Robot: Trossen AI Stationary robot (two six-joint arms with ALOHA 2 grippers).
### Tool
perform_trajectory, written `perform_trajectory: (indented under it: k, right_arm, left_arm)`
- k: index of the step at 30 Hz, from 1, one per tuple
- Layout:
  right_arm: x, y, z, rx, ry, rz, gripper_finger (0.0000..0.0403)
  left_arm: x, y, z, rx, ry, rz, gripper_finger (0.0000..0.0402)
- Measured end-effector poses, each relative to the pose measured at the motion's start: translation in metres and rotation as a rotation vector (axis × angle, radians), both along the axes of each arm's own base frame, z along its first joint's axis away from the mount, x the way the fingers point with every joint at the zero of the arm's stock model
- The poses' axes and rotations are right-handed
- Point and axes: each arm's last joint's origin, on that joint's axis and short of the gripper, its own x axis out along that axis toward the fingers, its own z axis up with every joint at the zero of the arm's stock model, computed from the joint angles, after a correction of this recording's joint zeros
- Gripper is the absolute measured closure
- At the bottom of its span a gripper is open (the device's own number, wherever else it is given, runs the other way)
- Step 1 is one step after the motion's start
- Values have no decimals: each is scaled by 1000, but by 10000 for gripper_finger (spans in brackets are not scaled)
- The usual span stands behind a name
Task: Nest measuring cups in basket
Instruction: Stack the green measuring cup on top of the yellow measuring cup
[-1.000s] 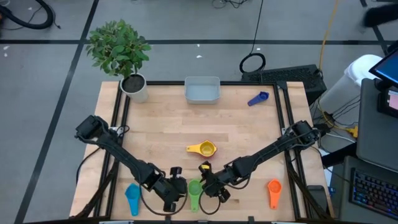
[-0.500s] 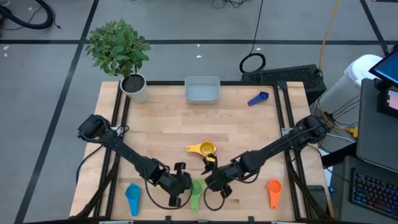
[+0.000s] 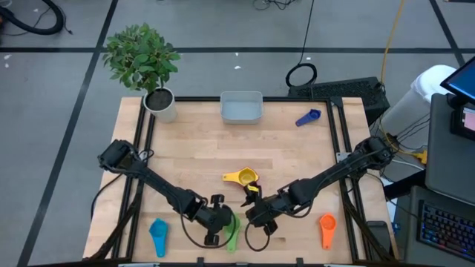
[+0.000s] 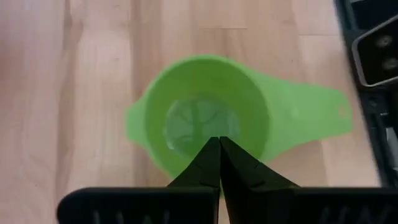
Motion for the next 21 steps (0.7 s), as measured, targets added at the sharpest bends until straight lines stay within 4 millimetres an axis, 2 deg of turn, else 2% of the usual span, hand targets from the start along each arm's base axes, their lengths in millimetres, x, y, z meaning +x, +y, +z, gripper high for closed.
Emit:
perform_trajectory:
  k: [8,21]
  right_arm:
    - [0,1,0,22,3,-19,207]
    - [-6,14,1,52,-5,-9,207]
  left_arm:
    - [8,15,0,31,-11,38,398]
    - [15,35,-2,98,3,66,394]
